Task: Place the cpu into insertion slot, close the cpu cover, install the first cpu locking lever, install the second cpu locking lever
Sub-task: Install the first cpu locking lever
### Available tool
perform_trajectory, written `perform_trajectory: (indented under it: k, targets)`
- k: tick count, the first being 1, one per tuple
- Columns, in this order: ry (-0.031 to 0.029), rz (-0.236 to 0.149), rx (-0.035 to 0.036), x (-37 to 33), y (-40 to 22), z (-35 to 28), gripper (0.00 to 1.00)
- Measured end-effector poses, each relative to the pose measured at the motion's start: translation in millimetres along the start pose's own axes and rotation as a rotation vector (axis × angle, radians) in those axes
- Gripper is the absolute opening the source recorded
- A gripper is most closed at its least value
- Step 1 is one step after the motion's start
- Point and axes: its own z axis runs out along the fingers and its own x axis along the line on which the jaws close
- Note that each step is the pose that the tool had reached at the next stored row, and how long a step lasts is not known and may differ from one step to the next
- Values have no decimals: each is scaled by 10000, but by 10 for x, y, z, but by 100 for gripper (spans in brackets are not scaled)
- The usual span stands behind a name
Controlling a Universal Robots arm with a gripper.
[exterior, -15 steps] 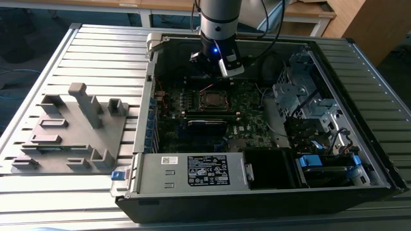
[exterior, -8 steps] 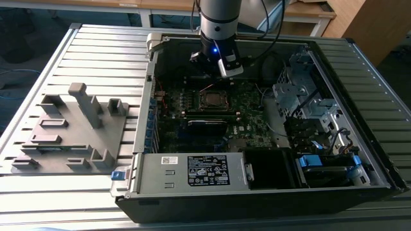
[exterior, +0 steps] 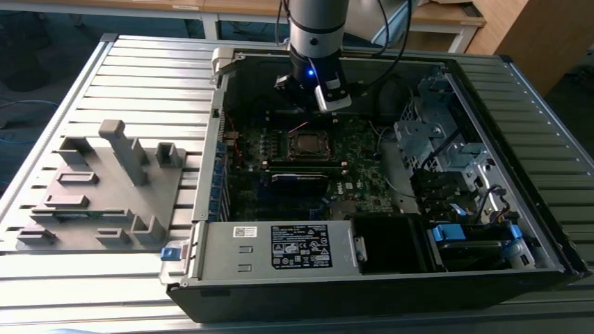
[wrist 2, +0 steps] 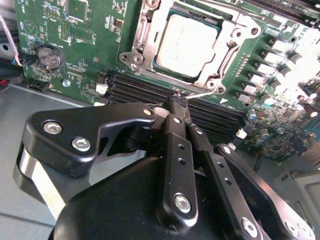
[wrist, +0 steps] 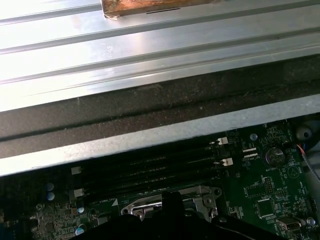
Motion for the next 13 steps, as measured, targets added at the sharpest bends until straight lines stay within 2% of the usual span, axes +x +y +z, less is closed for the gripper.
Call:
perform_trajectory:
  k: [6,13]
  targets:
    - [-22,68,-5,0,-1,8,11]
    - [-51,245,-82,2,-3,18,11]
